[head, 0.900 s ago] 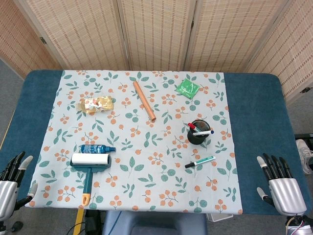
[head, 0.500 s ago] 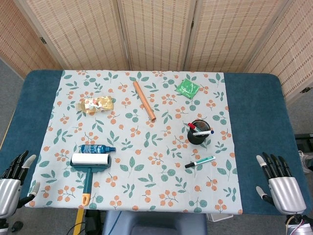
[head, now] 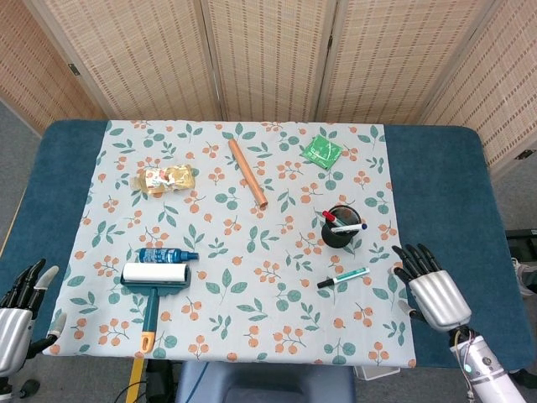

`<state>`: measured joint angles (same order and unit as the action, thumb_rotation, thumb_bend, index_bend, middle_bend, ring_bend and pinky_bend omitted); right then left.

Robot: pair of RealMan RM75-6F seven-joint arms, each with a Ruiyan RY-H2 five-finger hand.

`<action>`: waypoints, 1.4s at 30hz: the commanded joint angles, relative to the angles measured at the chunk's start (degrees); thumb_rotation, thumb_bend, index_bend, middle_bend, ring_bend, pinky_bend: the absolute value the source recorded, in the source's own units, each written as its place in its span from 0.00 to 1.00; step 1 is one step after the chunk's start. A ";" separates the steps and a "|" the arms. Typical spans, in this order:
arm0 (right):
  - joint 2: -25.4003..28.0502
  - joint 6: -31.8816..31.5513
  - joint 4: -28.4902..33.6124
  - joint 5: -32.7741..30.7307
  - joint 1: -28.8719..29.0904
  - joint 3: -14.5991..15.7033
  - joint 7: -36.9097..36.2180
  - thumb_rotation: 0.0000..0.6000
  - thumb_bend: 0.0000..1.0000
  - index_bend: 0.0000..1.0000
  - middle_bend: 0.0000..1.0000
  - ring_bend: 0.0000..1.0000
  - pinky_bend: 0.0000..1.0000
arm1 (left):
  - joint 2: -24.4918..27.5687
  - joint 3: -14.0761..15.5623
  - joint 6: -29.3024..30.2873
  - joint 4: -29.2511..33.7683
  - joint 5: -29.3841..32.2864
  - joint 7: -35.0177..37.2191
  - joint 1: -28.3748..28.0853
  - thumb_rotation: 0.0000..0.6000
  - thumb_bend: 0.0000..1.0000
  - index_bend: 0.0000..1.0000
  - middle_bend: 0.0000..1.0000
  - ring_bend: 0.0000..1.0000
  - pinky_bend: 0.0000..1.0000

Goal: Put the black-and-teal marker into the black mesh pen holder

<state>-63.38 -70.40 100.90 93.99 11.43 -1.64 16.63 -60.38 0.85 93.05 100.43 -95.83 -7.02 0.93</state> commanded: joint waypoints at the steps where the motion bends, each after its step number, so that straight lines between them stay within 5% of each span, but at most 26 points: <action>1: -0.64 6.14 2.25 -1.25 4.36 -1.01 6.81 1.00 0.26 0.35 0.06 0.00 0.00 | -0.03 0.12 0.21 0.10 -0.27 -0.21 0.11 1.00 0.42 0.00 0.02 0.02 0.29; 8: -6.48 10.56 1.74 -6.31 7.10 -1.27 16.93 1.00 0.26 0.35 0.06 0.00 0.00 | 0.29 0.33 1.77 0.32 -1.10 -0.06 0.83 1.00 0.42 0.00 0.02 0.02 0.29; 22: -20.57 10.07 -7.47 -9.51 10.19 -1.82 25.58 1.00 0.26 0.37 0.06 0.00 0.00 | 1.48 0.75 5.29 -0.18 -3.74 3.00 2.12 1.00 0.42 0.00 0.02 0.02 0.29; 42: -26.32 11.74 -10.51 -17.18 15.46 -3.57 32.32 1.00 0.28 0.43 0.06 0.00 0.00 | 1.62 0.54 8.19 -2.13 -6.05 6.09 2.67 1.00 0.42 0.00 0.02 0.02 0.29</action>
<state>-89.54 -58.70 90.49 77.00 26.73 -5.30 48.77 -58.77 1.40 101.24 98.31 -101.88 -0.93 3.60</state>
